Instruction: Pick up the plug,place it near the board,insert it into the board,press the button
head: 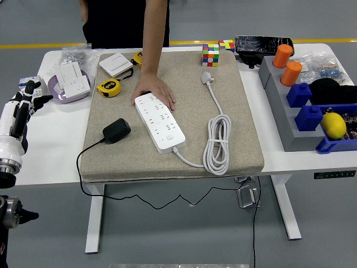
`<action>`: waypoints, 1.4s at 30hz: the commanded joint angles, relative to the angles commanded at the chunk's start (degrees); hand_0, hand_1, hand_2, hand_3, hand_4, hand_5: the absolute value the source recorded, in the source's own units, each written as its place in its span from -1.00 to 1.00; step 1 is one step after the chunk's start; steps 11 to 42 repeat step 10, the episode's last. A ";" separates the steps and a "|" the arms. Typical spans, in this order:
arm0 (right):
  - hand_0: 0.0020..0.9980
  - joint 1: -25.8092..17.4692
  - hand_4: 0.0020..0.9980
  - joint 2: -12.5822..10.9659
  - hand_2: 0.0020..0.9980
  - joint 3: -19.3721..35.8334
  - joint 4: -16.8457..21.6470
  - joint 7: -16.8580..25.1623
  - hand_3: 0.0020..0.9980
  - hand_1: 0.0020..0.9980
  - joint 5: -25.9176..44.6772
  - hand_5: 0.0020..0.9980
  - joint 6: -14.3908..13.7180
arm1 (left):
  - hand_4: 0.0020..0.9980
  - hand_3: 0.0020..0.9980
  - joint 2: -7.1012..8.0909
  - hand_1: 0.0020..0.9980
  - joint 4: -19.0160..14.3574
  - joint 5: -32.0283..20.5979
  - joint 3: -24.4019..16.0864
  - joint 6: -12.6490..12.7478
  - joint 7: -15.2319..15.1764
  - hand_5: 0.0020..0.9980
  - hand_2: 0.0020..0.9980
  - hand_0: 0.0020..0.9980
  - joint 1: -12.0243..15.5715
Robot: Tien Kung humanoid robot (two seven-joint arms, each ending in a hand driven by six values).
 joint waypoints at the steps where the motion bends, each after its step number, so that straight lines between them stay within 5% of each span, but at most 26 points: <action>1: 0.75 -0.03 1.00 -0.01 0.58 0.15 0.03 0.02 0.58 0.64 -0.06 0.63 -0.06 | 1.00 0.53 -0.01 0.53 -0.02 0.05 -0.05 -0.07 0.01 1.00 0.38 0.70 0.07; 42: 0.75 -0.63 1.00 0.42 0.58 2.17 0.14 0.29 0.58 0.64 -0.87 0.63 -0.54 | 1.00 0.53 -0.36 0.54 0.01 0.60 -0.29 -1.01 0.30 1.00 0.39 0.67 0.83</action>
